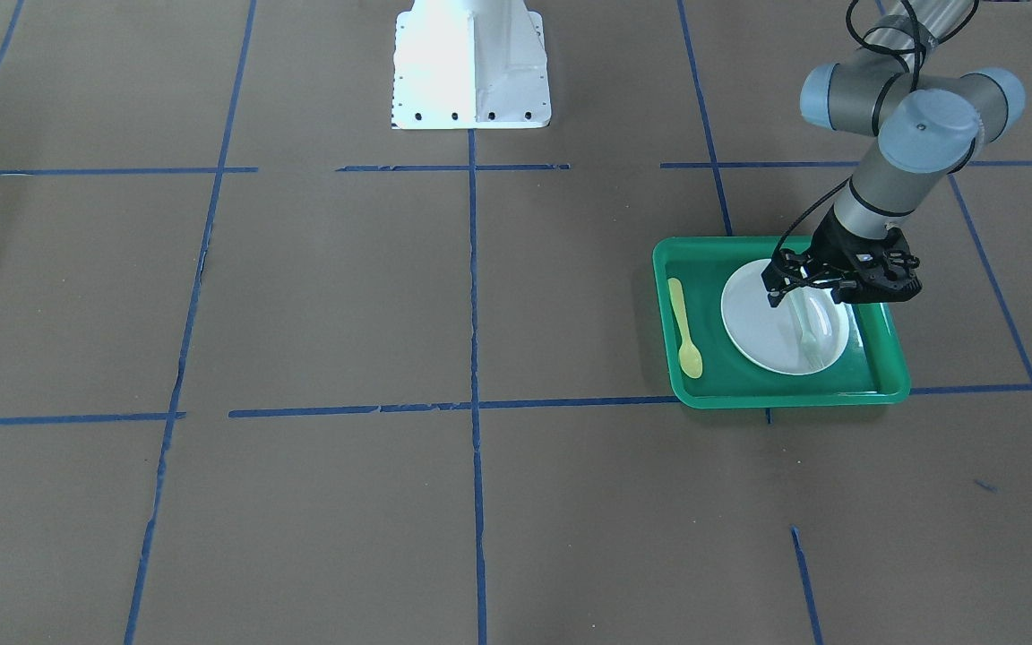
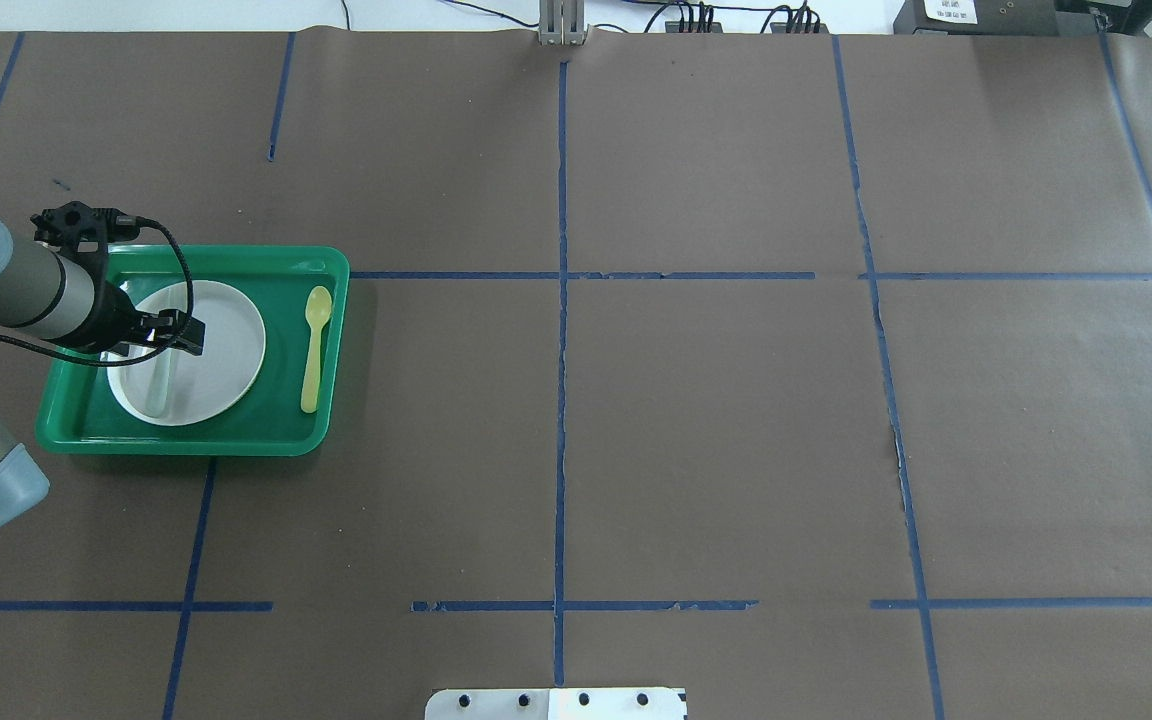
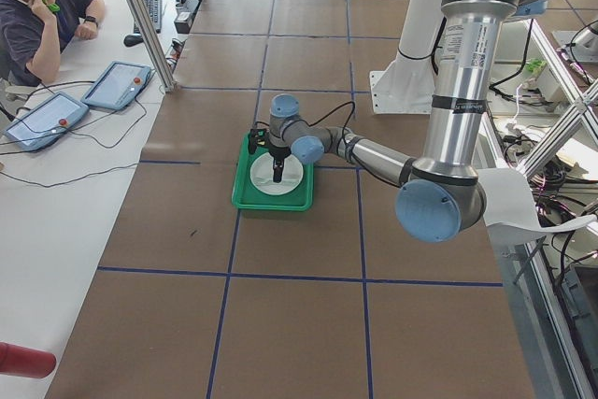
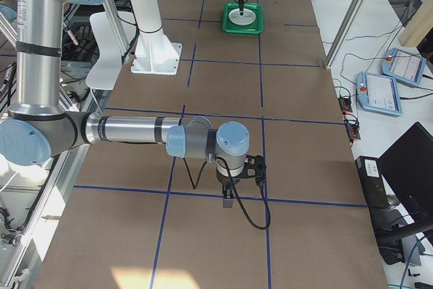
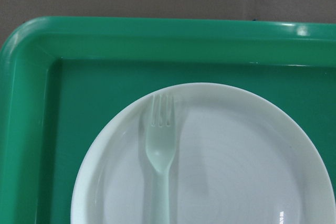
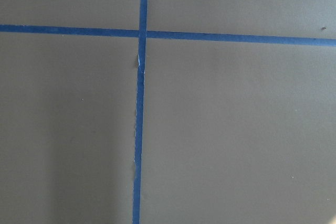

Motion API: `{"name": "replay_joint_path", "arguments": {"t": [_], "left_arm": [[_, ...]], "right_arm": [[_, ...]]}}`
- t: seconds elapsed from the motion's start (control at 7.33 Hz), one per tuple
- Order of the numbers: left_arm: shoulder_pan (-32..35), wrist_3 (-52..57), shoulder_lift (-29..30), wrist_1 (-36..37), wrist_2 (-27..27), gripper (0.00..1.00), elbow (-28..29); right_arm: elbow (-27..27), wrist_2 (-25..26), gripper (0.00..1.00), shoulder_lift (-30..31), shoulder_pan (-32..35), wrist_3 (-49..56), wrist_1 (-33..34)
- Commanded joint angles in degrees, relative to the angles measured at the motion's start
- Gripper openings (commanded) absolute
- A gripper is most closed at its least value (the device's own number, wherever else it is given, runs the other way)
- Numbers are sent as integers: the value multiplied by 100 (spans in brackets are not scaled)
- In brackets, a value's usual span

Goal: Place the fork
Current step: 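Move the left gripper over the white fork on the plate, then lower the left gripper and grasp the white fork's handle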

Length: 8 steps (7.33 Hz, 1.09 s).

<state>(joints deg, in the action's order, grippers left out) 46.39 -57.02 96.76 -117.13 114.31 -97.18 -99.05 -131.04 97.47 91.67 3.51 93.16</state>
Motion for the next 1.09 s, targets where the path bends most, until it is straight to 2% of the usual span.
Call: {"name": "replay_joint_path", "arguments": {"t": [0.0, 0.14, 0.27, 0.41, 0.95], "left_arm": [[-25, -37, -17, -362, 39, 82, 252], [-34, -46, -26, -354, 48, 82, 244], [-51, -46, -34, -354, 57, 71, 244], [-52, -46, -43, -328, 57, 55, 244], [-52, -46, -78, -284, 66, 55, 244]], "right_arm": [[0, 0, 100, 0, 0, 0, 0], [0, 0, 100, 0, 0, -9, 0], [-9, 0, 100, 0, 0, 0, 0], [0, 0, 100, 0, 0, 0, 0], [0, 0, 100, 0, 0, 0, 0]]}}
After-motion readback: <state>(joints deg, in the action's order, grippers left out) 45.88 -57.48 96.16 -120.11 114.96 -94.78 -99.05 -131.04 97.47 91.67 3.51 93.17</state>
